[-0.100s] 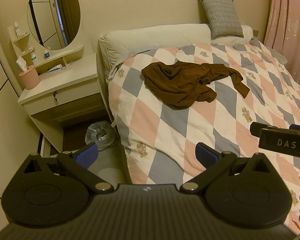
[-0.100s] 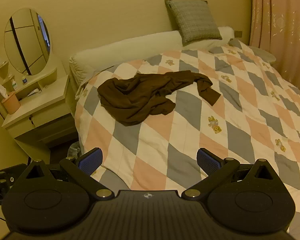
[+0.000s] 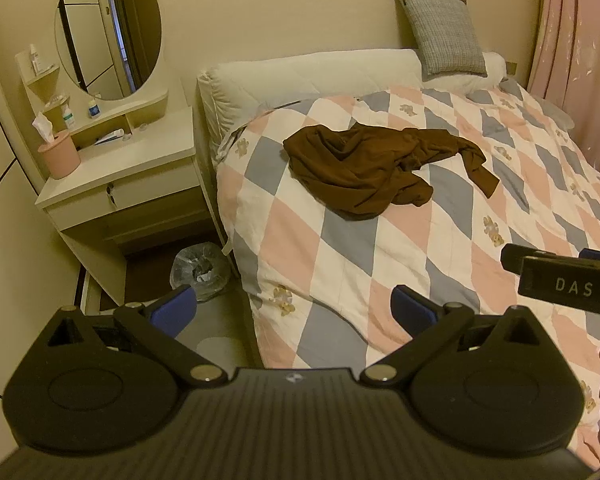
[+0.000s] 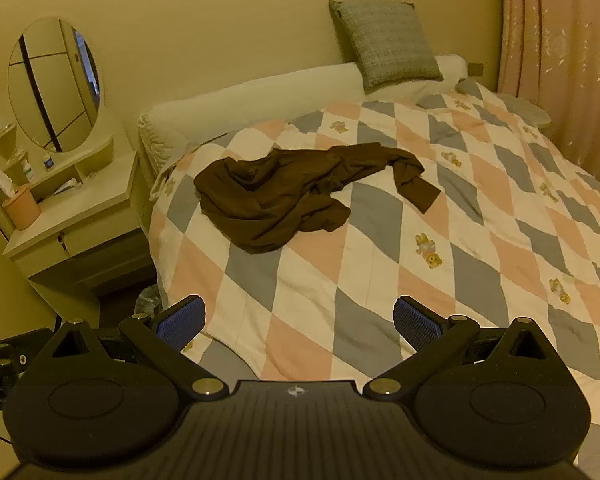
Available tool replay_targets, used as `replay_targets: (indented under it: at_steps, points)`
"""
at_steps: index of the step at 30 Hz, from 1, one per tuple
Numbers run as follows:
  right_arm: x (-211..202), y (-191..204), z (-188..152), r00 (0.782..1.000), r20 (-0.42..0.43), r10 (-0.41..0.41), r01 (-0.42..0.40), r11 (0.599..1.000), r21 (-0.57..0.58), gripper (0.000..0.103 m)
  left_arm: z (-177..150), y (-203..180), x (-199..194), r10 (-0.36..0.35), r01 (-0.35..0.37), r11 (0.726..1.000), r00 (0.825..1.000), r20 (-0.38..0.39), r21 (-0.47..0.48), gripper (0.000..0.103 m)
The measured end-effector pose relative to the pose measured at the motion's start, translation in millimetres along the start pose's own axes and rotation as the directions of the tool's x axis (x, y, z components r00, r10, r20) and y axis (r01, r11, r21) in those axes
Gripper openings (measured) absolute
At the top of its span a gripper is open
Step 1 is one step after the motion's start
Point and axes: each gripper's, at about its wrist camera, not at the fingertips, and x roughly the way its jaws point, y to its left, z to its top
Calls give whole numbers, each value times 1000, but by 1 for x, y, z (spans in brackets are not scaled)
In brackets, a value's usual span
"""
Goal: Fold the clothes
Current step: 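Move both tools toward the crumpled brown shirt on the bed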
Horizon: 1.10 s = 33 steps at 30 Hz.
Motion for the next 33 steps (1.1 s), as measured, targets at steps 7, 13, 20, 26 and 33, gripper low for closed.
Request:
replay_targets:
  at_steps: [7,13,20,26,33]
  points:
    - [-3,1,0,1000,0,-6,6,1000,4,103,8,3,-4,-8,8,1000,1000,-2,-1,102]
    - [-6,-1,-2,1000,0,-11,11,1000,10,103,1,6,-6,-15,15,1000,1000,-2,-1,102]
    - [-4,-8,5,1000,-2,-22,22,999,25,103,4,3,2,-27,27,1000,999,-21,7,102]
    - [1,-15,7,1000,7,-27,27,999,36,103,5,1,14,-51,52,998,997,-57,17,102]
    - [20,-25,12,1000,-24,-8,10,997,73,103,12,4,36,-95,96,995,993,-72,19,102]
